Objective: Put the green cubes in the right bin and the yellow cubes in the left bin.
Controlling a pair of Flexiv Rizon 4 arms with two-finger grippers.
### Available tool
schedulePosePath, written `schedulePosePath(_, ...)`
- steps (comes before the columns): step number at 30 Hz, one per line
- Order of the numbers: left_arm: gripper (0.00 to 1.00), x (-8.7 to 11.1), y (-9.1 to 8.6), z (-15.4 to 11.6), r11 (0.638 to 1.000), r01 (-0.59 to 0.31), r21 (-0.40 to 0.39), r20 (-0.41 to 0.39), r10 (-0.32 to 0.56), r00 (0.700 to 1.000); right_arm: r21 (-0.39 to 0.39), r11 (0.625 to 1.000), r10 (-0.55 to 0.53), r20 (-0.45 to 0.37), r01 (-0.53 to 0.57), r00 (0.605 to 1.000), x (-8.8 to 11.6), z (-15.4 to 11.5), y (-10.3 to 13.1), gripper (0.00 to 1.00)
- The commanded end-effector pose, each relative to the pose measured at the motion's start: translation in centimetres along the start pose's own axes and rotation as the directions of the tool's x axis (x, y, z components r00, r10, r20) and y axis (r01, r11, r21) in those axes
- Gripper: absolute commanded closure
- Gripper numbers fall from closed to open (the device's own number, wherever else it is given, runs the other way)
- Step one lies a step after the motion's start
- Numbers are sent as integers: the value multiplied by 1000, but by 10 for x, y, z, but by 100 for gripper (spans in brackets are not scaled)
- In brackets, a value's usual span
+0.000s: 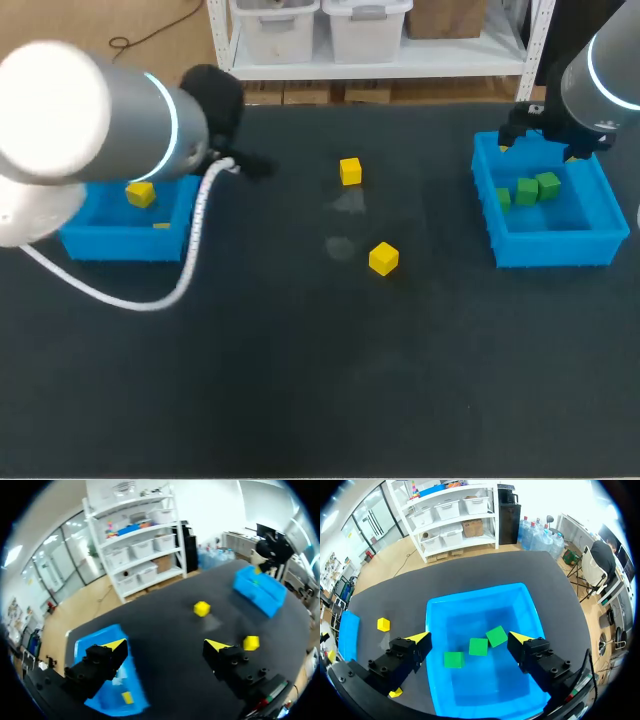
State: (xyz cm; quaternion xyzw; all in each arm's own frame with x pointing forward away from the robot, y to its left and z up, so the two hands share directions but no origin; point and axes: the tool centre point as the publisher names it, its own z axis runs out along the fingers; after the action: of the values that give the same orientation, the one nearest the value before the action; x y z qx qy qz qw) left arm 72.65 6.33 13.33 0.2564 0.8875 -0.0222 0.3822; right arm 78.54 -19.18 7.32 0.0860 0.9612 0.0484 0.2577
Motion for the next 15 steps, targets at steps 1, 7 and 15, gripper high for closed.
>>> schedulePosePath(1,0,-5,-28,5,919,-82,386,-141,146,979,1,1000,1,9,-1,1000,2,-1,-1,0)
schedulePosePath(7,0,0,-68,11,874,-113,473,-254,258,932,1,1000,1,9,-1,1000,2,-1,-1,0)
schedulePosePath(15,0,8,-106,20,838,-144,526,-370,378,849,1,1000,1,9,-1,1000,2,-1,-1,0)
